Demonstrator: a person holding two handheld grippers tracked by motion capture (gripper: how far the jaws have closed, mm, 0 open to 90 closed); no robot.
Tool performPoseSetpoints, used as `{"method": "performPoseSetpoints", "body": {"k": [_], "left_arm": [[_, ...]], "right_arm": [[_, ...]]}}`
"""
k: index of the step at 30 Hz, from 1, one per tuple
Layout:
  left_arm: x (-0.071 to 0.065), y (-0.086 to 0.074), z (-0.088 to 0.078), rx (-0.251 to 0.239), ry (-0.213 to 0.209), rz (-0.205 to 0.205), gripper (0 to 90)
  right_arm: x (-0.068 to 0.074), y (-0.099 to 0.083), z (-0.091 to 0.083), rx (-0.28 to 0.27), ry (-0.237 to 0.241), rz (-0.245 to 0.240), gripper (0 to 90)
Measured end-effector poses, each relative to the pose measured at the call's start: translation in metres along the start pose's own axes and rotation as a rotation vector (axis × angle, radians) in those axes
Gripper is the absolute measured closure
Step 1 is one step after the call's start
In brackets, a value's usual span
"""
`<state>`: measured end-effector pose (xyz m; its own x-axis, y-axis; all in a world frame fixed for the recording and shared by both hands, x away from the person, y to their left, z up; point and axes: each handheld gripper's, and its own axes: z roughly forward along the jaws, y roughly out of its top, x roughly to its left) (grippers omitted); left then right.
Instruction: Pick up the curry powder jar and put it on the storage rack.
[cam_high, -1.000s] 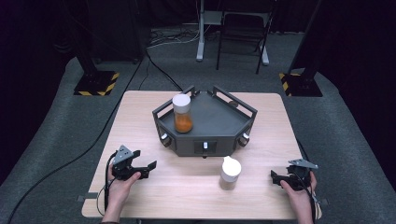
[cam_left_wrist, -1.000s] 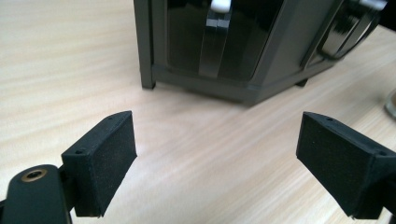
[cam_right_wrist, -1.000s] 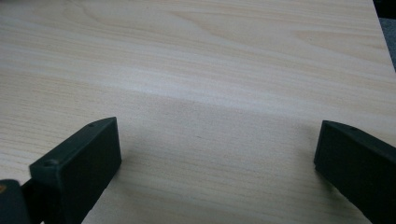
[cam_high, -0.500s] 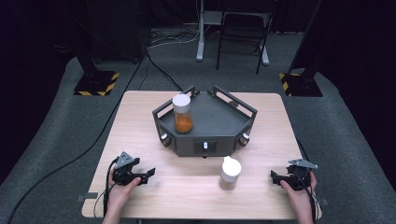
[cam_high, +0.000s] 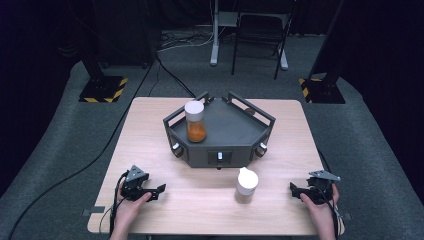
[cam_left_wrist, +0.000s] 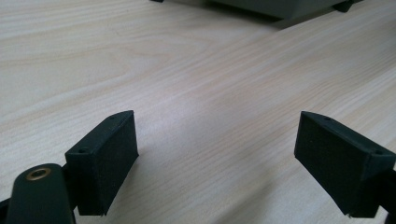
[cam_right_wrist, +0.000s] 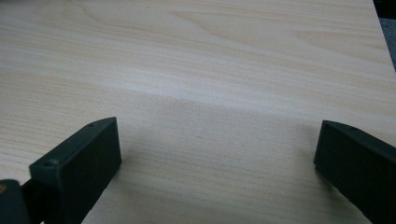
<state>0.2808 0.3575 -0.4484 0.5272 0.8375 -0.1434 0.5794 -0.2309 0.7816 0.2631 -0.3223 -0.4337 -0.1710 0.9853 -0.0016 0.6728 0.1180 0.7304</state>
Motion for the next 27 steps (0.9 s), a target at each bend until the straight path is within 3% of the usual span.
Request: {"method": "performPoseSetpoints", "body": {"k": [8, 14, 27], "left_arm": [[-0.01, 0.005, 0.002, 0.038, 0.043, 0.03, 12.9], [-0.024, 0.009, 0.005, 0.071, 0.117, 0.086, 11.3], [-0.025, 0.011, 0.006, 0.08, 0.129, 0.078, 7.5]], "right_arm": [[0.0, 0.0, 0.0, -0.001, 0.0, -0.001, 0.0], [0.0, 0.0, 0.0, -0.001, 0.0, -0.001, 0.0], [0.0, 0.0, 0.0, -0.001, 0.0, -0.001, 0.0]]}}
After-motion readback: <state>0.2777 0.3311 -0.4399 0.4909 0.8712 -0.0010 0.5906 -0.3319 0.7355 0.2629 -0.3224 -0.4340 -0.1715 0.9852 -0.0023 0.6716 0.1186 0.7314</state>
